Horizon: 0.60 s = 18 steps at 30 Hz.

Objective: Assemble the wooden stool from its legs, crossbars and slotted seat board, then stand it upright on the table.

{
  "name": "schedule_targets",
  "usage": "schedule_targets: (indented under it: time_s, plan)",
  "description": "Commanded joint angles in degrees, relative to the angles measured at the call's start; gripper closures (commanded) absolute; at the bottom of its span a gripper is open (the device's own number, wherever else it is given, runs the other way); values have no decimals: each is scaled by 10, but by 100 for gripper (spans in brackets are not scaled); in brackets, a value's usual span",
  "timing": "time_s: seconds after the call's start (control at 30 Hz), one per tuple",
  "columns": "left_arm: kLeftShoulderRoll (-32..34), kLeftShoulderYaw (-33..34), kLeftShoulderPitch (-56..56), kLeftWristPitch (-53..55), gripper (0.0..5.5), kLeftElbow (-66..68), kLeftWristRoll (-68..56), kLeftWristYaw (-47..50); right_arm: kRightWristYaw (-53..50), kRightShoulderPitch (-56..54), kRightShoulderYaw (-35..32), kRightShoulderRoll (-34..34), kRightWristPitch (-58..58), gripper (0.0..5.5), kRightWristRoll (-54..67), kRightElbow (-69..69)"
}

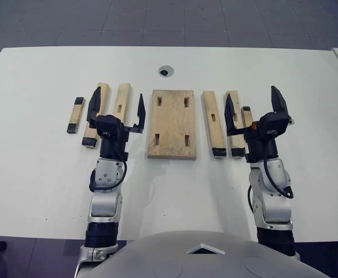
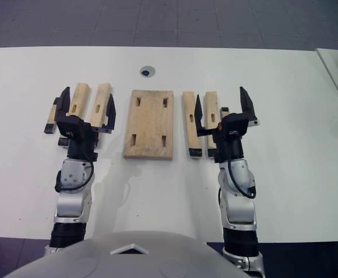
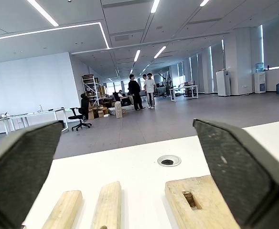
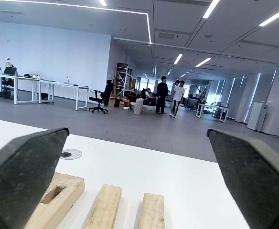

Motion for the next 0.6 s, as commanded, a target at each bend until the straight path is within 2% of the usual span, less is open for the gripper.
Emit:
schedule_targets:
  time_s: [0.03, 0.07, 0.17, 0.37, 0.6]
  plan:
    - [1, 3, 1, 12, 79, -8, 7, 6, -8, 0, -7, 8, 18, 10, 13, -3]
    - [1, 4, 2, 13, 70, -8, 8, 8, -9, -1, -9, 9, 20, 10, 15, -2]
    - [1, 4, 2, 13, 108, -8, 9, 11, -11, -1, -13, 10, 23, 10, 20, -2]
    - [-1, 6, 3, 15, 11, -11, 13, 19, -10, -4, -13, 7, 24, 10, 20, -2]
    - [-1, 4, 3, 14, 11, -10, 15, 22, -8, -1, -14, 5, 25, 10, 20, -2]
